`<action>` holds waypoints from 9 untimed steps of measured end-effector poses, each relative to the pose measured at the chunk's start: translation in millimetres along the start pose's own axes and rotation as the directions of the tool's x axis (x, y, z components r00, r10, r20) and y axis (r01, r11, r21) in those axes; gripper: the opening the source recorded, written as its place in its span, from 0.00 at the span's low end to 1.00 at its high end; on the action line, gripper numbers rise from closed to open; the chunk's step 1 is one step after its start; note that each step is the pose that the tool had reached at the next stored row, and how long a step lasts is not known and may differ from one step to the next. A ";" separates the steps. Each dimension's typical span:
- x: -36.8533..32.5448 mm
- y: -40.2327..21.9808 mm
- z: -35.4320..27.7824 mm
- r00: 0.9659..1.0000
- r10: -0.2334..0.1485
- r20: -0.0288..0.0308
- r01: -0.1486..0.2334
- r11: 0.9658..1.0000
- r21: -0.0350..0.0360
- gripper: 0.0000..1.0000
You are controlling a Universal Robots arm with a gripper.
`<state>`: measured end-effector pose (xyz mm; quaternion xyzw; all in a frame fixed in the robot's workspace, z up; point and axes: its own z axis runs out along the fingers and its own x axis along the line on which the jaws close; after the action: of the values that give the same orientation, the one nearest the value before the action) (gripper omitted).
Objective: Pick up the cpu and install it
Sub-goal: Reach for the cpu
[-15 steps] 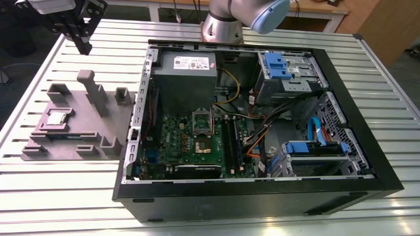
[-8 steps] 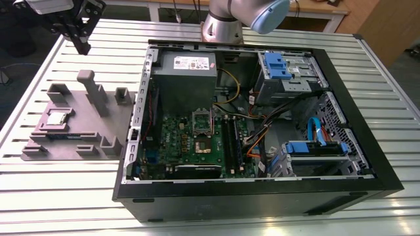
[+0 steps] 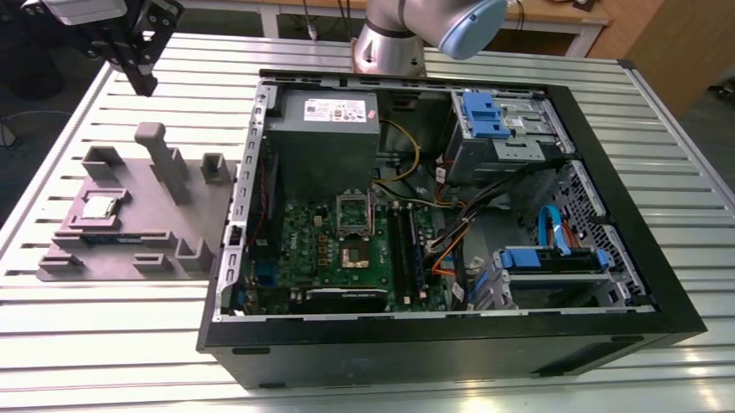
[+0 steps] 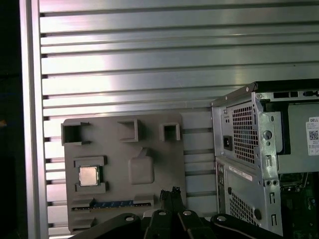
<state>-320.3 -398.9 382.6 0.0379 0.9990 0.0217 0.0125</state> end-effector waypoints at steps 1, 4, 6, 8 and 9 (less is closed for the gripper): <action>0.2 0.0 0.0 1.000 0.000 0.000 0.000 1.000 0.000 0.10; 0.4 0.0 0.1 1.000 0.000 0.000 0.000 1.000 0.000 0.10; 1.0 -0.1 0.1 1.000 0.000 0.000 0.000 1.000 0.000 0.10; 1.5 -0.1 0.2 1.000 0.000 0.000 0.000 1.000 0.000 0.10; 1.9 -0.2 0.3 1.000 0.000 0.000 0.000 1.000 0.000 0.10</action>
<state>-322.1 -398.9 382.3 0.0379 0.9990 0.0217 0.0125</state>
